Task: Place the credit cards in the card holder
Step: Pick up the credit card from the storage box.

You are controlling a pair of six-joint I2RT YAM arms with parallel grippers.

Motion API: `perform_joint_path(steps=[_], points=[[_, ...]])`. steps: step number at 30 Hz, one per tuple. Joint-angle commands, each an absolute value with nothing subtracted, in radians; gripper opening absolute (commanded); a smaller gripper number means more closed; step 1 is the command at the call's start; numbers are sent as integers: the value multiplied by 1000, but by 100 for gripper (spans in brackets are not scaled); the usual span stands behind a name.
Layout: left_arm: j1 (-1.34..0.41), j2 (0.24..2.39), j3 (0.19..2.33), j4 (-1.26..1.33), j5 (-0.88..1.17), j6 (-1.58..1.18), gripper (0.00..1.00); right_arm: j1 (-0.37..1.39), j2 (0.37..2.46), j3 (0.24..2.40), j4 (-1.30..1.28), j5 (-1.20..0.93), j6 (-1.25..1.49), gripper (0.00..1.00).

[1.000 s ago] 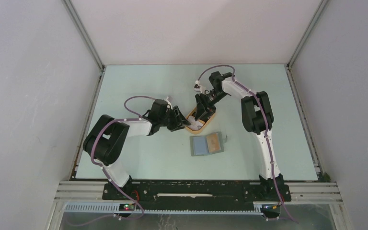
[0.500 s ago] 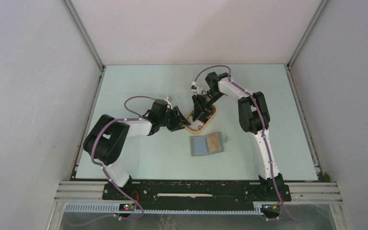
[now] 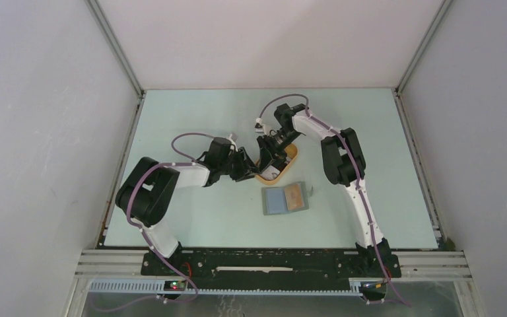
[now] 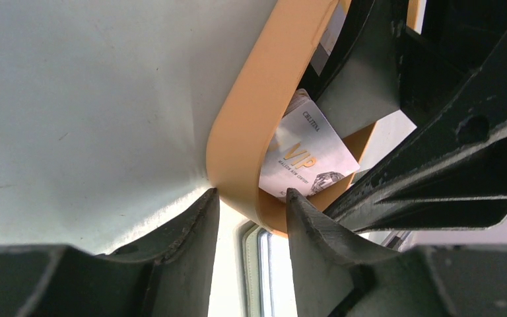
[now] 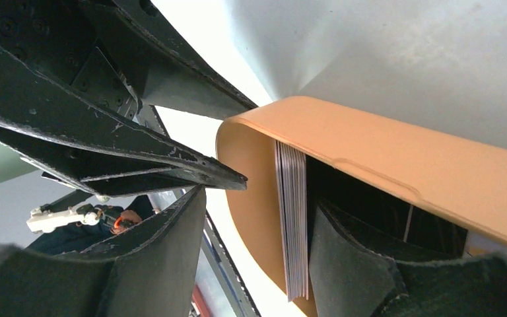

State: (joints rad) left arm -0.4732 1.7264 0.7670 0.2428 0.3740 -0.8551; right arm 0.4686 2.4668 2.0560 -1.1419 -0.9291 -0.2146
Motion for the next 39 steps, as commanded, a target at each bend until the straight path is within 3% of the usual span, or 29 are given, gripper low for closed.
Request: perform_joint_path(steps=[1, 32, 39], points=[[-477, 1733, 813, 269, 404, -836, 46, 488, 2488, 2053, -1154, -974, -224, 64], [-474, 1739, 816, 270, 408, -837, 45, 389, 2408, 2051, -1164, -959, -232, 56], [-474, 1740, 816, 270, 409, -838, 45, 371, 2413, 2048, -1168, -974, -233, 49]])
